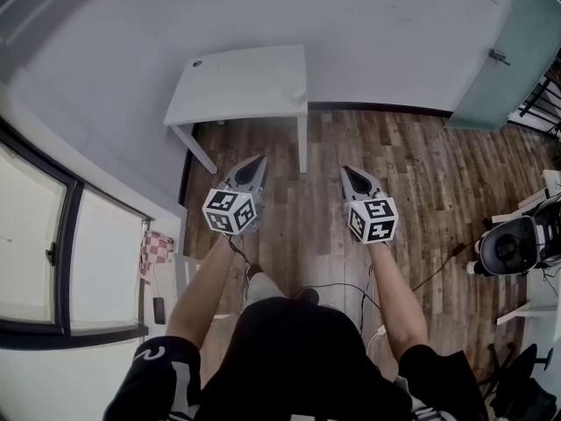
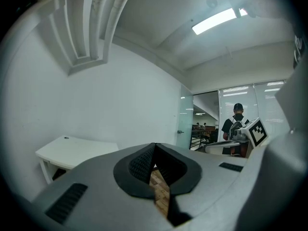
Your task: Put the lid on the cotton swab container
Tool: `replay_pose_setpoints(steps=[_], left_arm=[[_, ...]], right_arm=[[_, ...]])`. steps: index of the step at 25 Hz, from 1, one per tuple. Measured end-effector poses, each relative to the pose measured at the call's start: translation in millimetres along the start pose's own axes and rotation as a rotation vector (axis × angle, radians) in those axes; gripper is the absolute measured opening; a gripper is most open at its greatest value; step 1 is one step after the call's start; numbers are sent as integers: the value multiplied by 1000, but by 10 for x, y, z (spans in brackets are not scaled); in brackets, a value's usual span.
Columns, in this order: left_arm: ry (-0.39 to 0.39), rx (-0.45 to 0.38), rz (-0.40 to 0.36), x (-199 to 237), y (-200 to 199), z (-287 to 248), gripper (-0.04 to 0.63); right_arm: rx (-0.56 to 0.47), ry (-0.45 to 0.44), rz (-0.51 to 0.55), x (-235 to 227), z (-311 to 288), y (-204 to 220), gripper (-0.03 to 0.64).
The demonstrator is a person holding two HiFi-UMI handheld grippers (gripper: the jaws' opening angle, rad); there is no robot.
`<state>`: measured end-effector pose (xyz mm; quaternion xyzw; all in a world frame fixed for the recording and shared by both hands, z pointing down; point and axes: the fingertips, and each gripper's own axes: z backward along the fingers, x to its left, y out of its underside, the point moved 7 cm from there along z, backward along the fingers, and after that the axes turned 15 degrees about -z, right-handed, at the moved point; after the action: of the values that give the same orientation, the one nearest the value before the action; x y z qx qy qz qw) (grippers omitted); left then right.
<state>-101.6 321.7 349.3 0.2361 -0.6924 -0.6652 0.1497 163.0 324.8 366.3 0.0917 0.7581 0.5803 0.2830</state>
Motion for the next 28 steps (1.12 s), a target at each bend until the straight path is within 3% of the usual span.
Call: replay_pose_setpoints(steps=[13,28], left_arm=[[-3,13,17,398,167,-378,26],[43,27,37,1687,348,-1539,26]], right_arm=[[26,7,-22,-190,-554,0,14],[50,56,-13,-474,-2121,-395,14]])
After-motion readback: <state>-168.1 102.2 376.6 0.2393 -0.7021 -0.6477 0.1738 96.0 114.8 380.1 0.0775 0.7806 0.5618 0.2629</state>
